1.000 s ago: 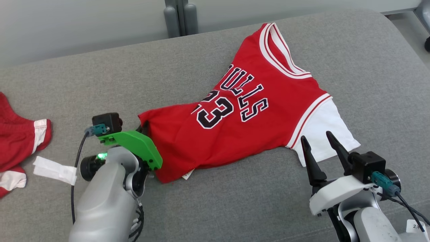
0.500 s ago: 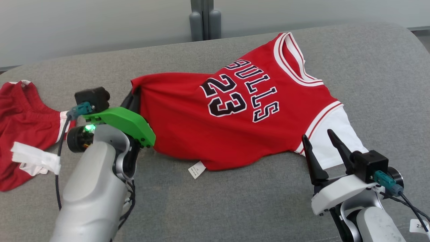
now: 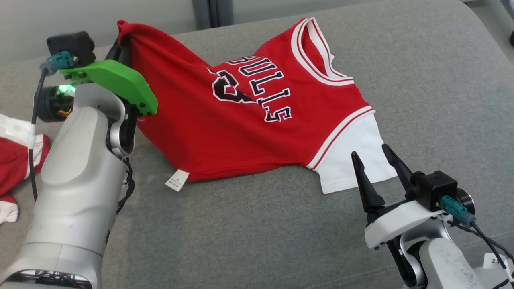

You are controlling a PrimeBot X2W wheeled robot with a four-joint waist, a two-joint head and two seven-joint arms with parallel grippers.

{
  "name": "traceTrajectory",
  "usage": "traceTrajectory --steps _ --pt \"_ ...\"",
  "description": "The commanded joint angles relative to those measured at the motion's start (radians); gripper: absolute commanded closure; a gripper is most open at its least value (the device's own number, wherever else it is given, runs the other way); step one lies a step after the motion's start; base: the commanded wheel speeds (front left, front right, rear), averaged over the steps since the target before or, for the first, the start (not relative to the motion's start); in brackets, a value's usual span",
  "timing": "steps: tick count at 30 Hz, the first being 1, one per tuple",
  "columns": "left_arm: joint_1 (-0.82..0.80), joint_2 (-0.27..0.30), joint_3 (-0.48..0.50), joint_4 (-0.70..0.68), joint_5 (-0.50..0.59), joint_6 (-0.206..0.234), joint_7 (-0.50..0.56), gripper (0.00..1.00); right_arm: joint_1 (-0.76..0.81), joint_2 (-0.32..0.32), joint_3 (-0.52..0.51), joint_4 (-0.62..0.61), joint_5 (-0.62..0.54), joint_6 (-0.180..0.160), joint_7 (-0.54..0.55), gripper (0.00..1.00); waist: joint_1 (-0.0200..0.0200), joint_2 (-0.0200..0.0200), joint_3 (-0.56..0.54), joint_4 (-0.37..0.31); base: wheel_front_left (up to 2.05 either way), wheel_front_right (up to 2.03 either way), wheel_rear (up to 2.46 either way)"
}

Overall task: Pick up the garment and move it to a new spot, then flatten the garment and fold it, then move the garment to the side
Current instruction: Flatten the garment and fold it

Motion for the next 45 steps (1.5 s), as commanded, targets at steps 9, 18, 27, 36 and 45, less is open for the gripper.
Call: traceTrajectory --steps 9,18,27,36,45 --pt "-0.087 -0.039 -0.050 0.142 0.037 -0.031 -0.071 0.00 -0.045 0.009 0.000 0.008 0.007 -0.002 -0.022 0.00 0.0000 0.0000 0.100 -0.056 0.00 0.00 0.00" --pt "-0.031 -0.056 -0.052 0.218 0.004 -0.083 -0.127 0.00 -0.046 0.002 -0.007 0.016 0.003 -0.002 -0.015 0.00 0.0000 0.0000 0.051 0.033 0.00 0.00 0.00" --pt "0.096 -0.027 -0.054 0.186 -0.044 -0.116 -0.094 0.00 -0.016 0.007 -0.007 0.022 0.009 -0.002 -0.001 0.00 0.0000 0.0000 -0.015 0.092 0.00 0.00 0.00" --pt "0.156 -0.025 -0.074 0.205 -0.108 -0.133 0.161 0.00 -0.010 0.010 0.003 0.021 0.021 -0.002 -0.003 0.00 0.0000 0.0000 -0.019 0.066 0.00 0.00 0.00" --pt "0.110 -0.012 -0.057 0.225 -0.153 -0.087 0.306 0.00 -0.027 0.012 0.008 0.016 0.022 -0.002 -0.009 0.00 0.0000 0.0000 0.016 0.015 0.00 0.00 0.00"
